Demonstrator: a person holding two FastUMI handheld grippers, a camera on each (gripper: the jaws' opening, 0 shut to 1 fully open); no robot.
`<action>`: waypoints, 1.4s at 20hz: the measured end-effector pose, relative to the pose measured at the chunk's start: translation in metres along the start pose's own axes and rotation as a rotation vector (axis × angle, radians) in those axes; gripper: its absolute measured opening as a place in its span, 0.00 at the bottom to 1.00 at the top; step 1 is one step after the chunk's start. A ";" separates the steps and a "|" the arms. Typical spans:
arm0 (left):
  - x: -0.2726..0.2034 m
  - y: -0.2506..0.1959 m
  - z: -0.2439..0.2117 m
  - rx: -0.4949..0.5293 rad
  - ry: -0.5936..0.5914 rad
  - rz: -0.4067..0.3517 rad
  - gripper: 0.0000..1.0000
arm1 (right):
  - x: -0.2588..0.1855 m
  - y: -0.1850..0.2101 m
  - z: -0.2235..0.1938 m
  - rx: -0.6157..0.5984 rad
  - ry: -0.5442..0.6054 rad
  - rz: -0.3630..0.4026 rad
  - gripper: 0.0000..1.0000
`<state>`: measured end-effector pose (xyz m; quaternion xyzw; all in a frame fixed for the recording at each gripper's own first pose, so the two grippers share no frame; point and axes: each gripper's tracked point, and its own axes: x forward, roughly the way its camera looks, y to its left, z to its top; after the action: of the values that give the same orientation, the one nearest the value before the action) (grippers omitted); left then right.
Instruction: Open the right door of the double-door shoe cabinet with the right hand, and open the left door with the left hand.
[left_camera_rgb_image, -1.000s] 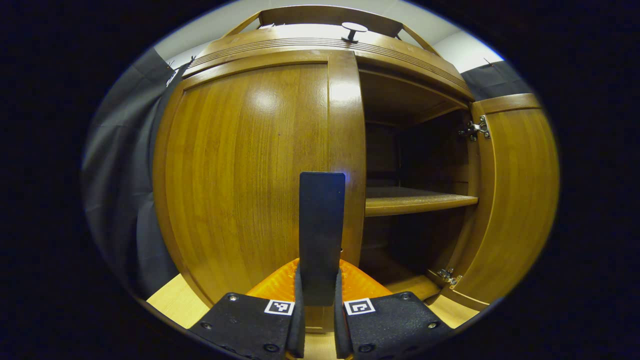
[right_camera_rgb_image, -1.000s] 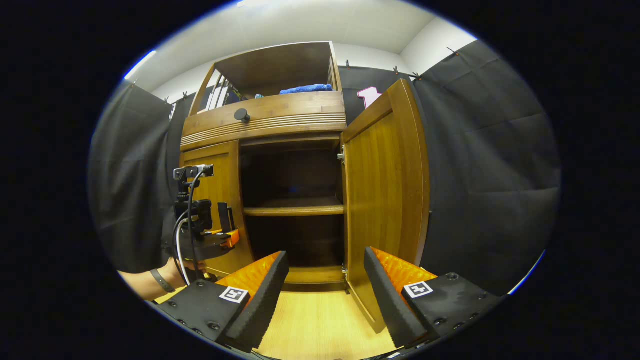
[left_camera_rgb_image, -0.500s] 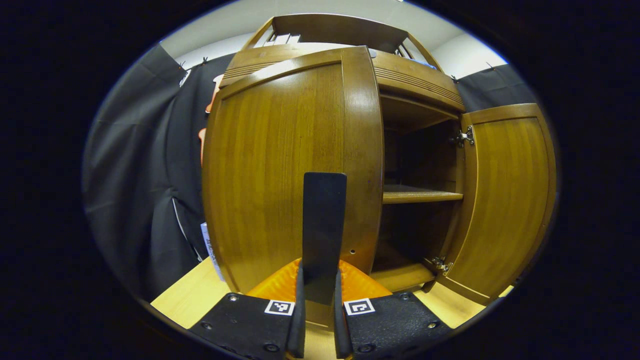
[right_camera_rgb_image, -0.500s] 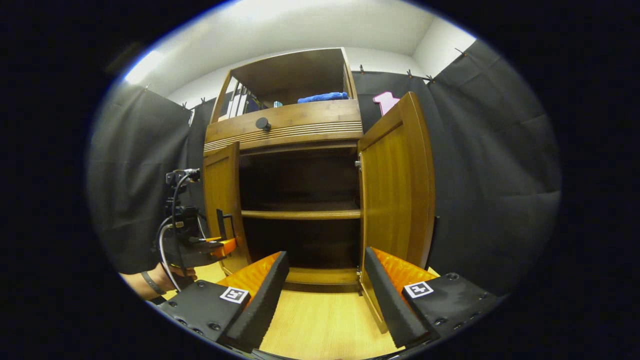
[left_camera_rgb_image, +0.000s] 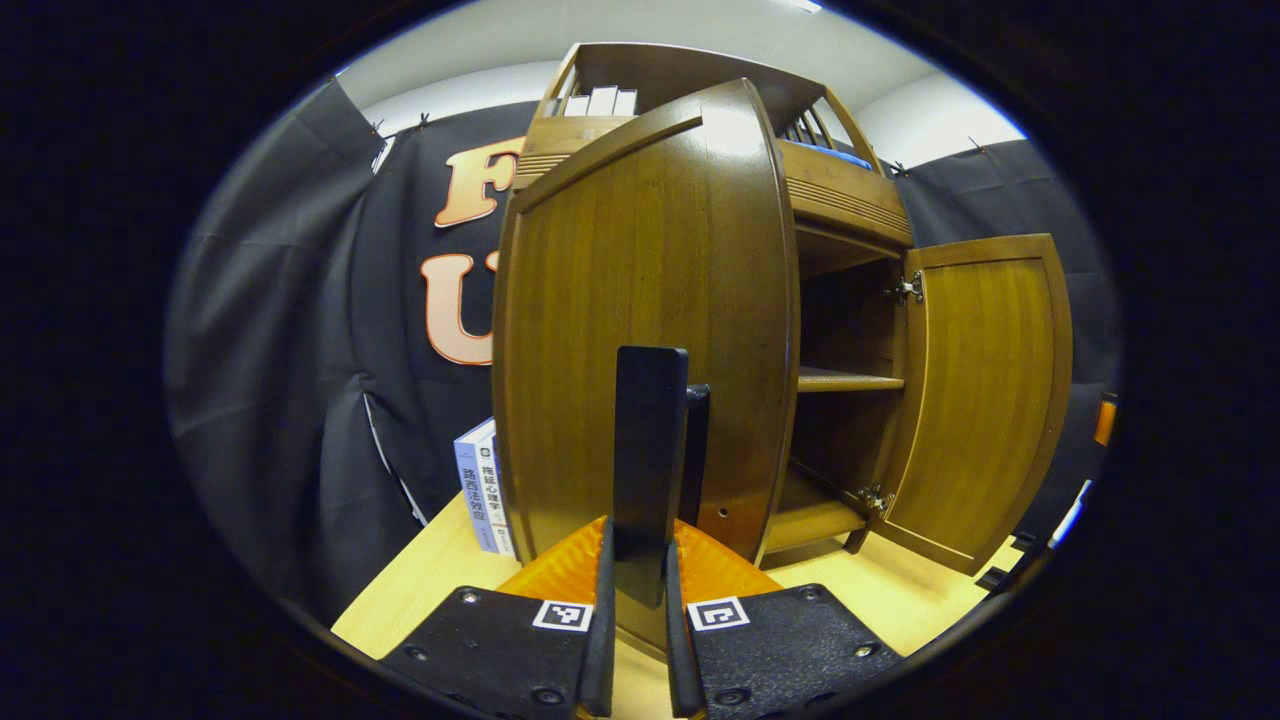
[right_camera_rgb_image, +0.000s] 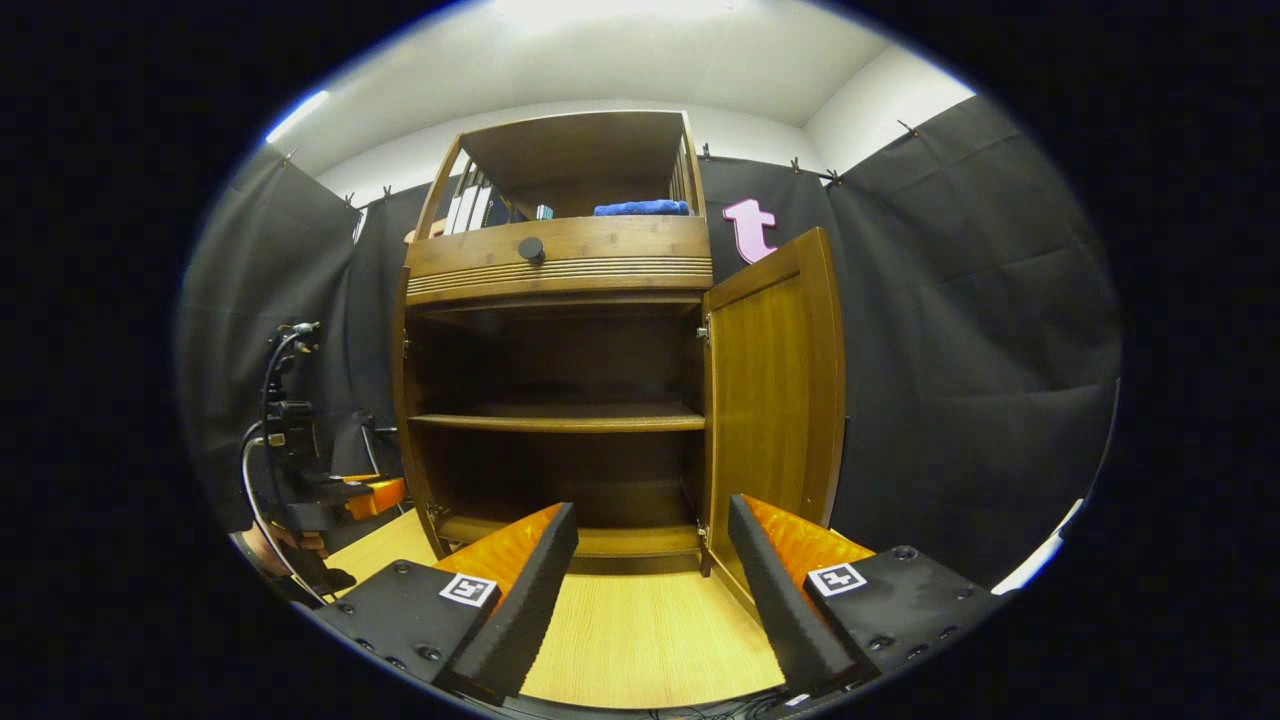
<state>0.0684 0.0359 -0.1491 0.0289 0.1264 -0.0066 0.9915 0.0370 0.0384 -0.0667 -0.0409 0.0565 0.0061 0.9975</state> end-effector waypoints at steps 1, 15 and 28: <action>-0.005 0.009 0.000 0.003 -0.007 0.003 0.21 | -0.003 0.005 0.000 -0.002 -0.004 -0.003 0.98; -0.034 0.104 -0.002 0.027 -0.043 -0.105 0.10 | 0.006 0.019 -0.022 0.021 -0.002 -0.048 0.97; -0.035 0.139 -0.003 0.074 -0.044 -0.220 0.11 | 0.017 0.031 -0.026 0.000 0.012 -0.039 0.89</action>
<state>0.0370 0.1750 -0.1355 0.0515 0.1068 -0.1207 0.9856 0.0501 0.0677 -0.0963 -0.0420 0.0618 -0.0134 0.9971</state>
